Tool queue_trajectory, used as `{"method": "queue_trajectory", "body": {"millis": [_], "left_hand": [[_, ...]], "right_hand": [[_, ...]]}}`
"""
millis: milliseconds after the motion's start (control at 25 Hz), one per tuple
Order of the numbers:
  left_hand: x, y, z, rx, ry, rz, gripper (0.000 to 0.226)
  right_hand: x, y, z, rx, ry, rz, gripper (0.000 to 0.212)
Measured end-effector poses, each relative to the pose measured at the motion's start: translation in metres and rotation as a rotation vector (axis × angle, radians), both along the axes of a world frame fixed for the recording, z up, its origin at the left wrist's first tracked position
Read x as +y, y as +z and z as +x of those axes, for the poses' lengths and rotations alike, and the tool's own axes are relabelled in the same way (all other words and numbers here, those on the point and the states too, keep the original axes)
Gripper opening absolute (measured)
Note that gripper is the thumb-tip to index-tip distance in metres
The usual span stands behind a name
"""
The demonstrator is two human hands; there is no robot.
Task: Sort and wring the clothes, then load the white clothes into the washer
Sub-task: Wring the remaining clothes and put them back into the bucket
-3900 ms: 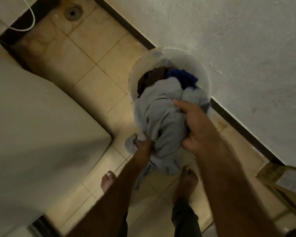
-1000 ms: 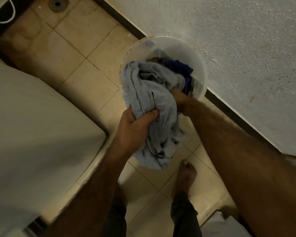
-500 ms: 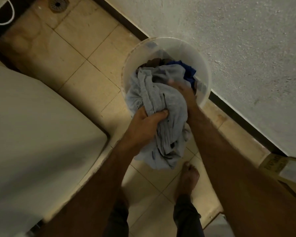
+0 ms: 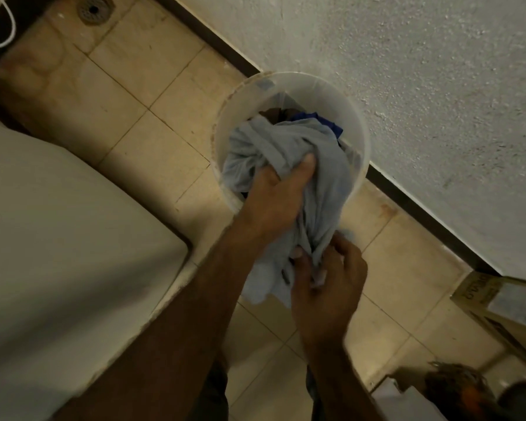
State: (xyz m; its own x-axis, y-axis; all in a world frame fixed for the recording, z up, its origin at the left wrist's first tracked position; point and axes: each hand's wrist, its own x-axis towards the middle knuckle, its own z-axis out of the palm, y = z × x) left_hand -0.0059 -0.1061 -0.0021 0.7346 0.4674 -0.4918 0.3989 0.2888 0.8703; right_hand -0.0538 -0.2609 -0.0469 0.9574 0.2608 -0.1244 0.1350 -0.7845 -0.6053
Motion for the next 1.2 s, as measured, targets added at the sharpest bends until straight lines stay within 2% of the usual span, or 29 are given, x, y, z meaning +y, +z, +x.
{"method": "queue_trajectory", "body": {"millis": [80,120,240,320,360,400,440,480,560,600,680,720,760,840,920,960,1040,1120,1200], "left_hand": [[-0.001,0.003,-0.003,-0.015,-0.098,0.042,0.031],[-0.002,0.0,-0.008,-0.011,-0.117,0.053,0.031],[-0.002,-0.016,-0.037,0.018,-0.212,0.104,0.041],[-0.005,-0.027,-0.063,0.041,-0.301,0.16,0.044],[-0.009,-0.029,-0.074,0.056,-0.312,0.233,0.044],[-0.012,-0.029,-0.082,0.075,-0.303,0.314,0.043],[-0.015,-0.027,-0.087,0.106,-0.283,0.375,0.039],[-0.016,-0.023,-0.087,0.122,-0.276,0.397,0.034],[-0.01,-0.013,-0.082,0.089,-0.288,0.315,0.039],[-0.006,-0.008,-0.081,0.053,-0.292,0.228,0.05],[-0.001,-0.01,-0.088,-0.012,-0.279,0.059,0.062],[-0.003,-0.019,-0.094,0.006,-0.306,0.101,0.069],[-0.011,-0.033,-0.105,0.06,-0.338,0.252,0.078],[-0.03,-0.068,-0.123,0.188,-0.297,0.484,0.086],[-0.041,-0.095,-0.13,0.282,-0.246,0.529,0.064],[-0.045,-0.095,-0.13,0.312,-0.236,0.535,0.055],[-0.049,-0.092,-0.118,0.294,-0.105,0.549,0.043],[-0.056,-0.082,-0.117,0.291,0.005,0.337,0.024],[-0.066,-0.069,-0.122,0.275,0.041,0.096,0.021]], "right_hand": [[-0.004,0.003,0.009,-0.106,0.016,0.177,0.029],[-0.005,0.004,0.013,-0.081,0.015,0.234,0.022],[-0.002,0.012,0.017,0.15,-0.05,0.23,0.019],[-0.001,0.007,0.019,0.268,0.006,0.336,0.01],[0.0,0.004,0.016,0.343,0.08,0.349,0.018],[0.0,0.001,0.013,0.385,0.166,0.297,0.037],[-0.003,-0.003,0.006,0.39,0.257,0.178,0.053],[-0.005,-0.006,-0.001,0.344,0.315,0.031,0.058],[-0.004,-0.003,0.0,0.187,0.284,-0.183,0.048],[-0.006,-0.001,0.005,0.1,0.228,-0.158,0.042],[-0.01,0.012,0.015,-0.019,0.161,0.114,0.028],[-0.01,0.022,0.02,-0.072,0.169,0.247,0.023],[-0.01,0.028,0.021,-0.117,0.185,0.315,0.021],[-0.01,0.03,0.021,-0.068,0.14,0.314,0.021],[-0.013,0.03,0.019,0.177,-0.008,0.206,0.024],[-0.017,0.033,0.02,0.201,-0.054,0.184,0.023],[-0.019,0.033,0.028,0.048,-0.076,0.249,0.019],[-0.032,0.022,0.029,0.122,-0.162,0.194,0.022],[-0.038,0.013,0.03,0.31,-0.229,0.075,0.026]]}}
